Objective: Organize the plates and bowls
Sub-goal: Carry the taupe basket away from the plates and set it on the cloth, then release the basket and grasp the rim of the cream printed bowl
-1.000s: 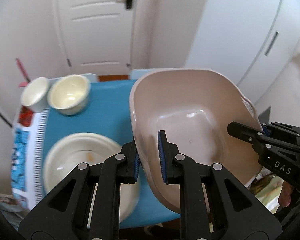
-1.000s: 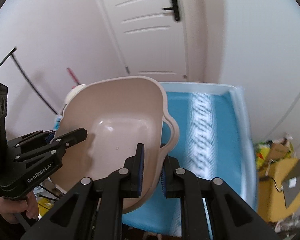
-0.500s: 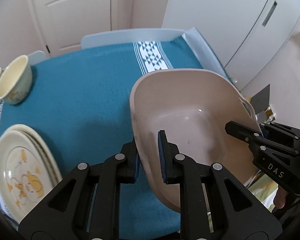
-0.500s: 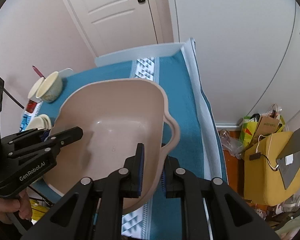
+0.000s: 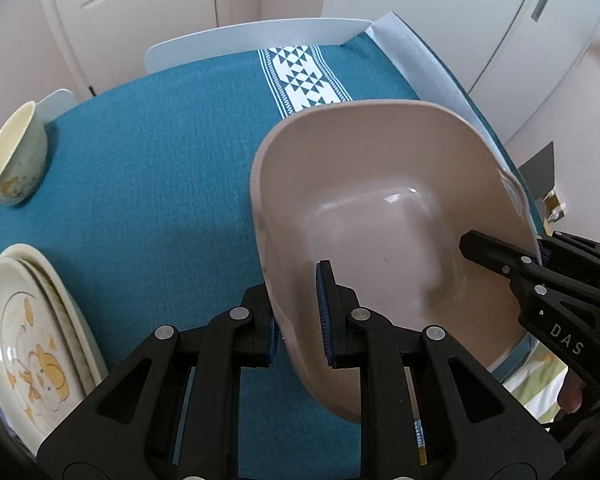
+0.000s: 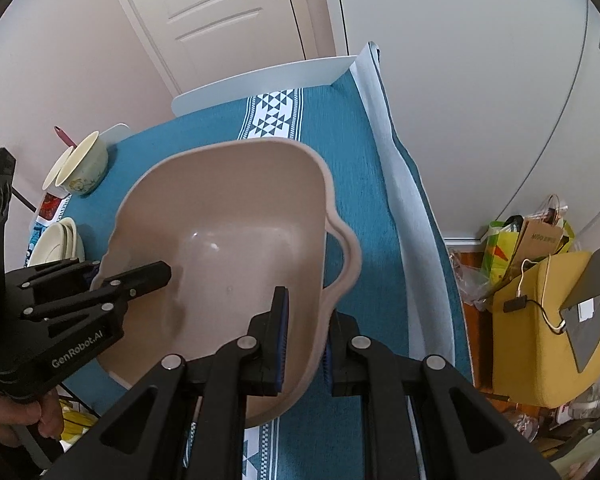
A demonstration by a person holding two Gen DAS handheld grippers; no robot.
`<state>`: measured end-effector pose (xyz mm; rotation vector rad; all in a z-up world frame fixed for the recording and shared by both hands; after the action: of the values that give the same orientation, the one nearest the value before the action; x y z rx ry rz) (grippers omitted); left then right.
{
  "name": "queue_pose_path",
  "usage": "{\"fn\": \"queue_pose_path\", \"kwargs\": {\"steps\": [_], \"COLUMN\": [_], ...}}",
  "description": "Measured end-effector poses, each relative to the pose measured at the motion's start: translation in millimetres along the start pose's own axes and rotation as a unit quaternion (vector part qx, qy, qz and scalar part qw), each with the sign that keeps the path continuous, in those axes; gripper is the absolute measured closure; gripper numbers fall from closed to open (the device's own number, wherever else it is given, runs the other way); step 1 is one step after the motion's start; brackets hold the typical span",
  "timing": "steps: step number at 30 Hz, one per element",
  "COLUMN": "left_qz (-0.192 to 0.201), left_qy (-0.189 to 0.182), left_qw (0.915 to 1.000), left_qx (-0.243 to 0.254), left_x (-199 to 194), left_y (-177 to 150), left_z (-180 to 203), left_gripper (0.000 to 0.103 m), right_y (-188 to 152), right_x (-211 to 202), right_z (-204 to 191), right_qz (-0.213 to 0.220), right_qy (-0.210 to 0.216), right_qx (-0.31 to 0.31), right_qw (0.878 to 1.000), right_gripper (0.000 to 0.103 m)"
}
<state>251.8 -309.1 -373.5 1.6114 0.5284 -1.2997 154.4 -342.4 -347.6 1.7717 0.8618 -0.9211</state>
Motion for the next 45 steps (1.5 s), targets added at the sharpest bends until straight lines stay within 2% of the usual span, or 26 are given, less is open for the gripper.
{"fn": "queue_pose_path", "kwargs": {"steps": [1, 2, 3, 4, 5, 7, 8, 9, 10, 14, 19, 22, 23, 24, 25, 27, 29, 32, 33, 34, 37, 41, 45], "left_qz": [-0.004, -0.005, -0.002, 0.003, 0.009, 0.017, 0.016, 0.018, 0.02, 0.03, 0.061, 0.086, 0.094, 0.1, 0.108, 0.125, 0.138, 0.149, 0.149, 0.147, 0.145, 0.135, 0.114], "left_qy": [0.004, 0.006, 0.007, 0.01, 0.013, 0.015, 0.016, 0.015, 0.015, 0.015, 0.023, 0.032, 0.036, 0.039, 0.044, 0.053, 0.063, 0.072, 0.076, 0.08, 0.084, 0.071, 0.049], "left_qw": [1.0, 1.0, 1.0, 0.9999, 0.9999, 0.9997, 0.9997, 0.9997, 0.9996, 0.9993, 0.9977, 0.9958, 0.9949, 0.9943, 0.9931, 0.9906, 0.9882, 0.9855, 0.9848, 0.9846, 0.9836, 0.9837, 0.9842], "left_qx": [0.002, 0.003, 0.003, 0.003, 0.004, 0.007, 0.009, 0.011, 0.011, 0.015, 0.016, 0.008, 0.005, 0.002, -0.002, -0.011, -0.022, -0.038, -0.045, -0.051, -0.067, -0.095, -0.126], "left_x": [0.8, 1.3, 0.3, -2.2, -4.6, -9.9, -13.4, -15.7, -18.5, -39.3, -91.2, -131.3, -144.2, -153.4, -166.8, -188.6, -206.3, -224.5, -229.3, -231.1, -235.1, -225.5, -195.8], "left_y": [-0.9, -0.9, -0.7, -0.1, 1.5, 3.2, 3.1, 3.6, 4.6, 6.5, 9.9, 10.5, 10.0, 9.4, 9.1, 8.9, 7.1, 3.4, 1.8, 0.9, -1.5, -5.2, -3.9], "left_z": [-0.5, -0.7, -1.3, -2.3, -3.0, -3.0, -3.0, -3.0, -3.1, -4.8, -14.3, -27.6, -32.8, -35.8, -42.5, -56.1, -72.2, -97.0, -111.4, -123.5, -164.8, -216.2, -269.5], "left_gripper": [0.078, 0.063, 0.053, 0.036, 0.029, 0.029, 0.029, 0.029, 0.029, 0.029, 0.029, 0.029, 0.027, 0.026, 0.021, 0.011, 0.001, 0.0, 0.0, 0.0, 0.0, 0.001, 0.001], "right_y": [-0.9, -1.5, -2.4, -3.3, -3.9, -4.0, -3.8, -3.5, -3.1, 0.6, 10.1, 20.3, 23.1, 26.5, 29.1, 36.3, 43.9, 53.2, 56.2, 58.8, 68.9, 83.8, 108.2], "right_x": [0.8, 1.9, 3.1, 3.7, 3.9, 0.8, -0.9, -3.4, -6.5, -23.7, -61.6, -93.2, -100.7, -109.9, -116.6, -130.6, -142.1, -150.4, -151.1, -150.7, -145.0, -124.4, -93.2], "right_z": [-0.2, 0.1, 0.4, 0.5, 1.1, 1.3, 1.4, 1.7, 2.1, 1.7, -15.2, -38.5, -46.4, -56.5, -64.1, -83.0, -103.5, -133.7, -146.1, -159.0, -193.2, -230.1, -262.7], "right_qz": [-0.003, -0.006, -0.01, -0.014, -0.014, -0.007, -0.004, 0.0, 0.003, 0.017, 0.043, 0.064, 0.069, 0.074, 0.079, 0.088, 0.1, 0.108, 0.109, 0.11, 0.105, 0.091, 0.088], "right_qy": [0.003, 0.004, 0.004, 0.002, -0.001, -0.002, 0.0, 0.004, 0.007, 0.015, 0.024, 0.042, 0.048, 0.056, 0.062, 0.077, 0.095, 0.116, 0.126, 0.136, 0.151, 0.12, 0.11], "right_qx": [0.003, 0.005, 0.008, 0.01, 0.011, 0.01, 0.012, 0.015, 0.018, 0.028, 0.018, 0.003, -0.003, -0.011, -0.017, -0.031, -0.041, -0.05, -0.054, -0.057, -0.072, -0.1, -0.081], "right_qw": [1.0, 1.0, 1.0, 1.0, 1.0, 1.0, 1.0, 1.0, 1.0, 0.999, 0.999, 0.997, 0.996, 0.996, 0.995, 0.993, 0.99, 0.986, 0.985, 0.983, 0.98, 0.983, 0.987], "right_gripper": [0.09, 0.09, 0.09, 0.089, 0.089, 0.083, 0.074, 0.06, 0.054, 0.052, 0.052, 0.052, 0.05, 0.043, 0.038, 0.016, 0.013, 0.01, 0.003, 0.0, 0.0, 0.0, 0.0]}}
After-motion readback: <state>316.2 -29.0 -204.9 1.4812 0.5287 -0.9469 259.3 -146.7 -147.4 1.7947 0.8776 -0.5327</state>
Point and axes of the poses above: each gripper's, at about its wrist camera, not at the fingertips, and x roughly the way its jaws point, z to its right, y to its top, the point moved 9 cm from there along x, roughly the way its jaws point, and after that the axes turned 10 degrees about x, right-handed, at the moved point
